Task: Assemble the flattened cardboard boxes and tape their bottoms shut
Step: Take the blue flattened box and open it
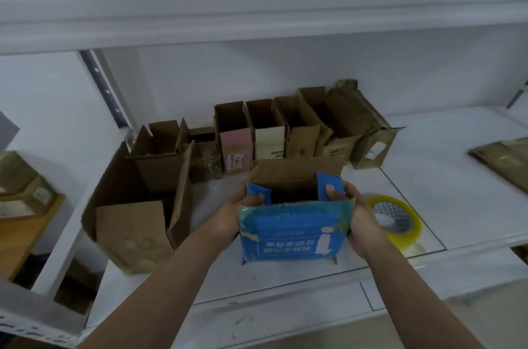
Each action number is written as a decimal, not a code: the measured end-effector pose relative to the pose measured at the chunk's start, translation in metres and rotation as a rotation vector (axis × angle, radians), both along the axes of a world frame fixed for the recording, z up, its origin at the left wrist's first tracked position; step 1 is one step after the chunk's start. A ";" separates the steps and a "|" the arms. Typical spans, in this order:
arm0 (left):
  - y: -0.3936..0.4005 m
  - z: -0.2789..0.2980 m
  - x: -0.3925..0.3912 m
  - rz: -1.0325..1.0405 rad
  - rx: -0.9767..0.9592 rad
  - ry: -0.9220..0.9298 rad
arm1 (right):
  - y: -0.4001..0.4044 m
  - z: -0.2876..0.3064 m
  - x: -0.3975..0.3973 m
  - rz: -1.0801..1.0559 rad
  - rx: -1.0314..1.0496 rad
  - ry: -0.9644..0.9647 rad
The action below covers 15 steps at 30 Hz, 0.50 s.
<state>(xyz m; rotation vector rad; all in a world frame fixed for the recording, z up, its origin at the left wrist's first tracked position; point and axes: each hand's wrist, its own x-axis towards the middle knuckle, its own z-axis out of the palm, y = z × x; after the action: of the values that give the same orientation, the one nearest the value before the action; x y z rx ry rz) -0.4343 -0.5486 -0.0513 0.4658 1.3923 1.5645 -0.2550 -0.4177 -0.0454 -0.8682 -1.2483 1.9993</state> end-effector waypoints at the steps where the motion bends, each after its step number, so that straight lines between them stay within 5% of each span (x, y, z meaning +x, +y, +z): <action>1: 0.000 0.000 0.000 -0.010 -0.004 0.015 | 0.000 -0.001 0.001 -0.013 0.007 -0.008; 7: -0.007 -0.002 -0.002 -0.030 0.299 0.286 | -0.003 0.004 0.006 -0.054 0.181 0.092; 15: -0.012 -0.006 0.002 0.072 0.317 0.240 | -0.011 0.000 0.003 -0.171 0.155 0.137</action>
<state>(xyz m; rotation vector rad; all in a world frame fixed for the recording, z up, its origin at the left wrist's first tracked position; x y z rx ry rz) -0.4321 -0.5605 -0.0570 0.8249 1.3524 1.8463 -0.2520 -0.4282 -0.0454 -0.7250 -1.1926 1.7705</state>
